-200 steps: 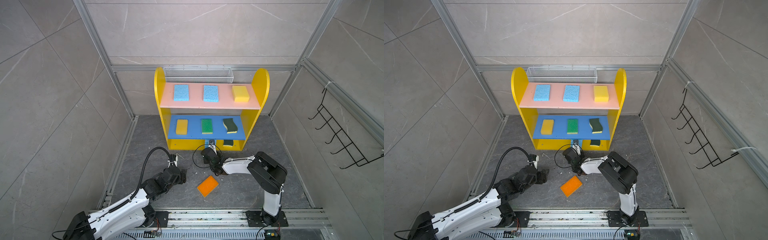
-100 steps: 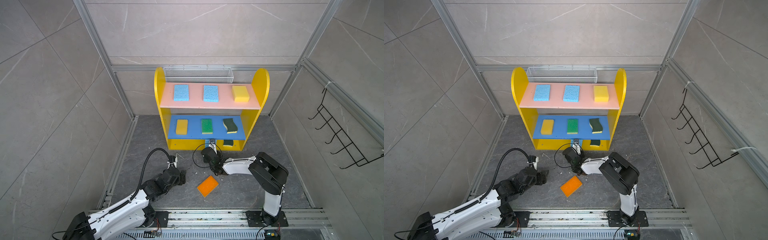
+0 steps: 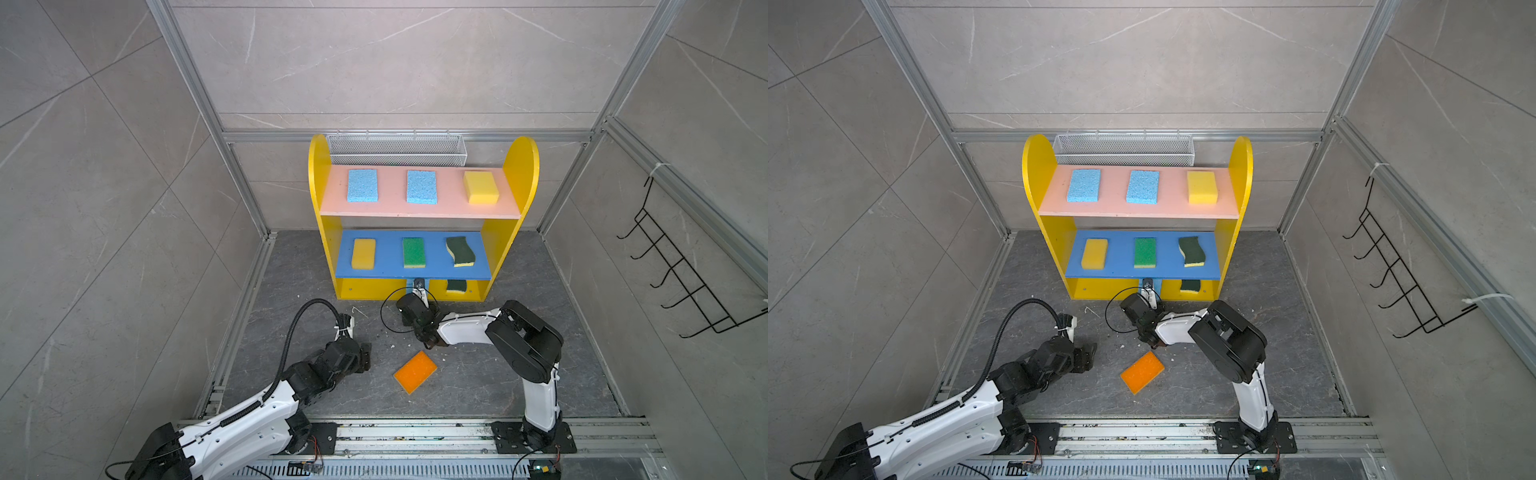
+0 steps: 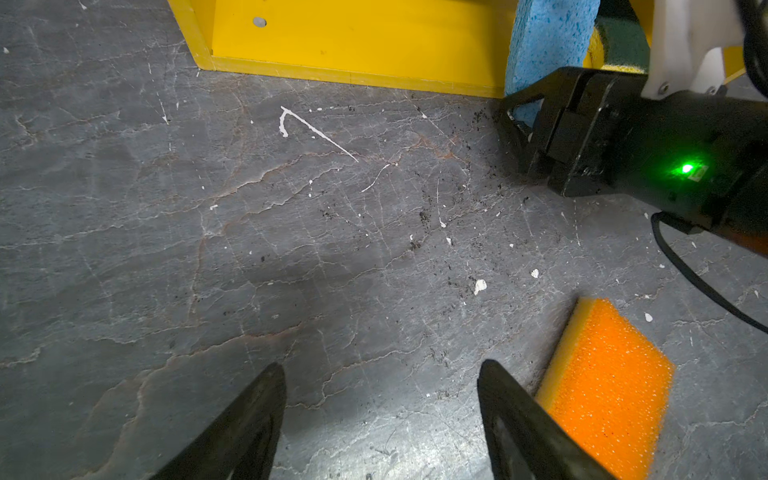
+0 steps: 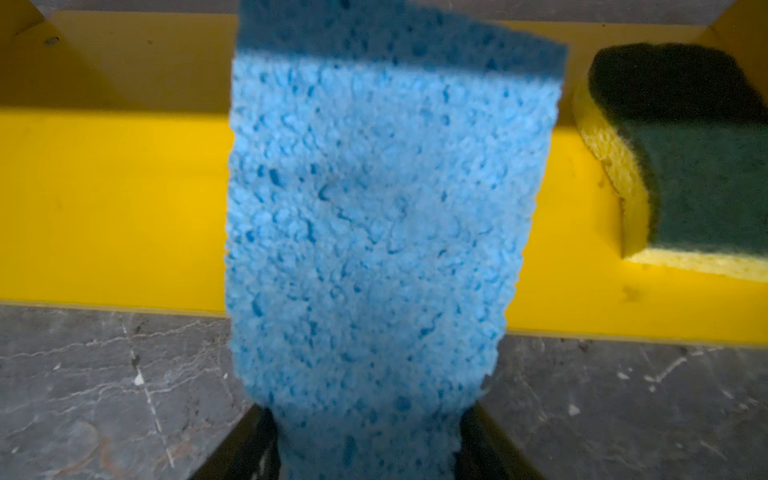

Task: Place and organize the cleaning sponges onto the shelf
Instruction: 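Lower the light-blue sponge onto the compartment floor and open the right gripper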

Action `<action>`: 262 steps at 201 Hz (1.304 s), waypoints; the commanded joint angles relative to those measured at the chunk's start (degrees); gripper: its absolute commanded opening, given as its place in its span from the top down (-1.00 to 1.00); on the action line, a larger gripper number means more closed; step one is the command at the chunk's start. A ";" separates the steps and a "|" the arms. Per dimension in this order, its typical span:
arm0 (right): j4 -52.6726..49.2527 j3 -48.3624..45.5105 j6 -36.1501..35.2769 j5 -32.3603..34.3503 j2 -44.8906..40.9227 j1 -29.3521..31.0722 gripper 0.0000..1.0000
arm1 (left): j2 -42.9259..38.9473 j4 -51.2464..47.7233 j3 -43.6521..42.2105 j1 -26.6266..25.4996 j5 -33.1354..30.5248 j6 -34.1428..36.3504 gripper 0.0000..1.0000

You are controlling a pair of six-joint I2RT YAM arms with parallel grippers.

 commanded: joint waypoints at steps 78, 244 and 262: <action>-3.87 1.05 -0.70 1.79 -1.33 0.18 -0.51 | 1.18 3.56 -0.43 0.45 0.43 -1.07 -0.50; -5.38 0.18 -4.92 3.20 -6.74 1.63 -0.67 | 0.43 3.07 -1.42 0.45 1.39 -3.67 -0.49; -5.42 -0.34 -4.43 3.05 -7.05 1.63 -0.70 | -0.09 2.34 -1.26 0.45 1.48 -3.91 -0.50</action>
